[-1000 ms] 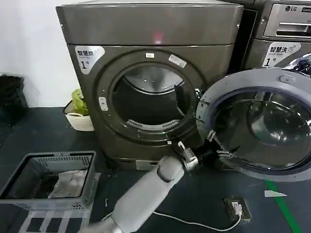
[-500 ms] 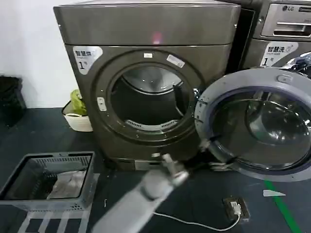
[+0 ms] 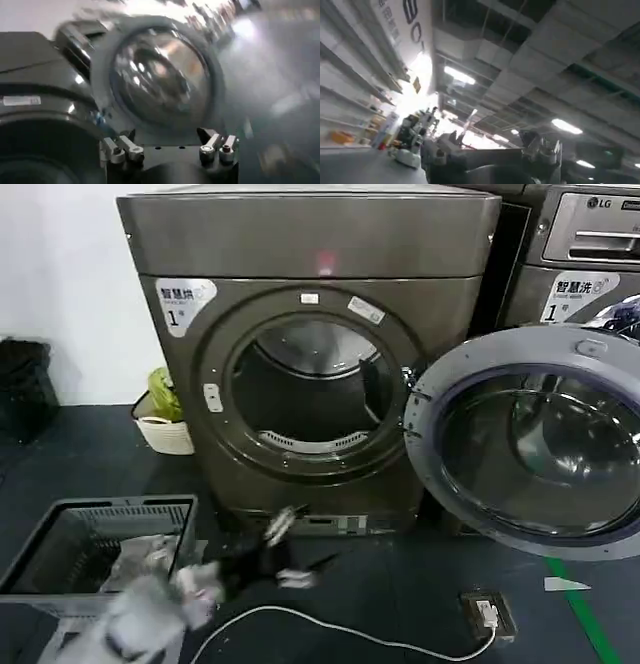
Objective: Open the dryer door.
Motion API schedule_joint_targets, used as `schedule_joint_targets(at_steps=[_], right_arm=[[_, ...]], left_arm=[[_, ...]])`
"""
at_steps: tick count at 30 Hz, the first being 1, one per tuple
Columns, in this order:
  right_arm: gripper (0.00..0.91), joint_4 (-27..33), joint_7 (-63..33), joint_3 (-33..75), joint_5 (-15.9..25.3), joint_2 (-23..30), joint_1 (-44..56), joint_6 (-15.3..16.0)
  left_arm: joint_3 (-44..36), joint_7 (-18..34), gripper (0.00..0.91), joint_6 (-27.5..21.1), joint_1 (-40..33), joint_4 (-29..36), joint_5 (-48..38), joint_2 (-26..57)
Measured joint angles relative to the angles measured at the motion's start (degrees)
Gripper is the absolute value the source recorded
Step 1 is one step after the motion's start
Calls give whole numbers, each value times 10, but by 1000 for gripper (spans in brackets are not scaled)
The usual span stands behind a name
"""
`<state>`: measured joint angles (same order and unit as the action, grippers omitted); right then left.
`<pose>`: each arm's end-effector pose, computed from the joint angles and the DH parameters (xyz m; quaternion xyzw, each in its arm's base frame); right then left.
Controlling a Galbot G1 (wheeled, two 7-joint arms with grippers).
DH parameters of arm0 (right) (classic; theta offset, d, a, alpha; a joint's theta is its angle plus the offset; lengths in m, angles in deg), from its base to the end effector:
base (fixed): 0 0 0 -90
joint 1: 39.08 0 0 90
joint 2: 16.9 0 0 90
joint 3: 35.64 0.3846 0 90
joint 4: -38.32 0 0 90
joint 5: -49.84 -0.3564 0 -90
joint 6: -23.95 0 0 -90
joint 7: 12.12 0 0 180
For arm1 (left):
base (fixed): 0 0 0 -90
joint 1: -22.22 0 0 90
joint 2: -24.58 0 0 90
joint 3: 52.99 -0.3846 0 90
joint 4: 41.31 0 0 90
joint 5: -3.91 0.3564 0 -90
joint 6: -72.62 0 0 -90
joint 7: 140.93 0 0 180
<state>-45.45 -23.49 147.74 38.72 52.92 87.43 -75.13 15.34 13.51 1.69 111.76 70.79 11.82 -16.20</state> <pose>-0.1806 -0.4780 -0.2088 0.7152 0.6366 -0.2878 0.0215 0.3089 0.1101 -0.2535 0.4819 0.7443 0.4321 0.1645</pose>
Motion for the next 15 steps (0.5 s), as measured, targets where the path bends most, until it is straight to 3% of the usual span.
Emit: schedule_joint_targets(at_steps=[3,9,13,15], right_arm=[[907,-3,8,-12,-15,5,-4,-7],[907,-2,24,-30,-32,6,-13,-25],[907,2,30,-36,-31,13,-15,-37],[907,2,32,-38,-30,17,-15,-42]], left_arm=[[51,0,907,20,42,-12,89,50],[148,-15,907,119,100,-67,336,126],[200,-21,907,237,99,-103,514,149],[218,-8,907,265,97,-115,600,149]])
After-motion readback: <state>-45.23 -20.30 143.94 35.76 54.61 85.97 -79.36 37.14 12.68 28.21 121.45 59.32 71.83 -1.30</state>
